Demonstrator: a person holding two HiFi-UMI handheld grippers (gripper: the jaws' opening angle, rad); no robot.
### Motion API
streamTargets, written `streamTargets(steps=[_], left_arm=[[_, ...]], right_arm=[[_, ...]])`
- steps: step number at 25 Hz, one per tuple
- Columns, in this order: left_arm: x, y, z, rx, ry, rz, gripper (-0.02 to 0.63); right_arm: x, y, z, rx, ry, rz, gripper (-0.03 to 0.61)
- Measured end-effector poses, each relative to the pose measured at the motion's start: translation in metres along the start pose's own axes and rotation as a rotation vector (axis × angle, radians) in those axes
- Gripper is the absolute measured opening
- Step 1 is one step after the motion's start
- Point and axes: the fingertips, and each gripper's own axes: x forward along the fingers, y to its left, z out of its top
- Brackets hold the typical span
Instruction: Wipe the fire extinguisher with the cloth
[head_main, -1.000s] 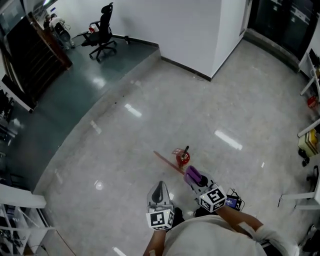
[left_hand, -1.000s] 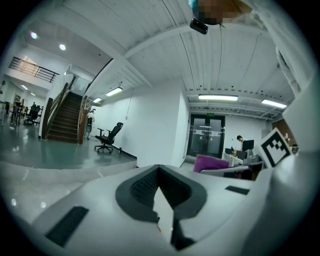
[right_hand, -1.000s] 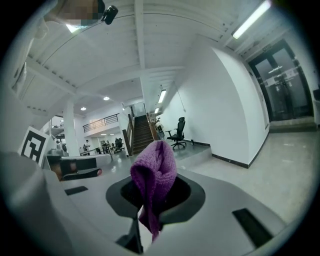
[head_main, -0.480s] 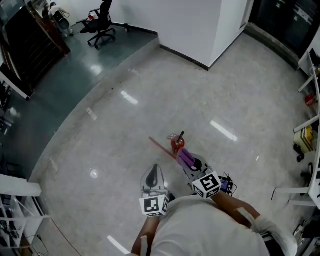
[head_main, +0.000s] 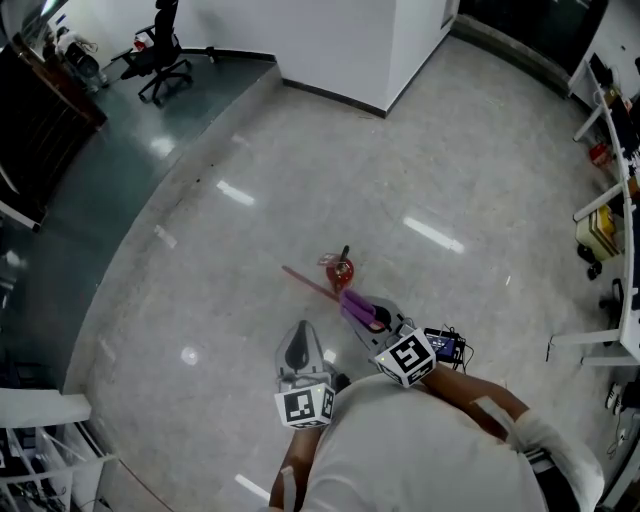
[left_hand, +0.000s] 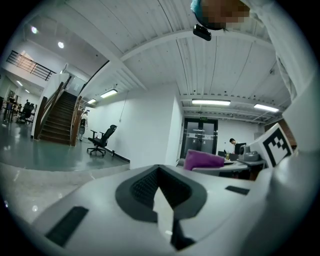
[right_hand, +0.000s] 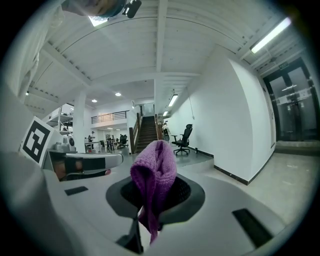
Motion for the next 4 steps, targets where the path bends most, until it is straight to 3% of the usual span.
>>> streamTargets(steps=[4], left_arm=[[0.0038, -0.0083, -0.0072, -0.003, 0.018, -0.017, 0.005]], right_arm=[[-0.0064, -0.0025, -0.0073, 0.001, 0.012, -0.018, 0.058]])
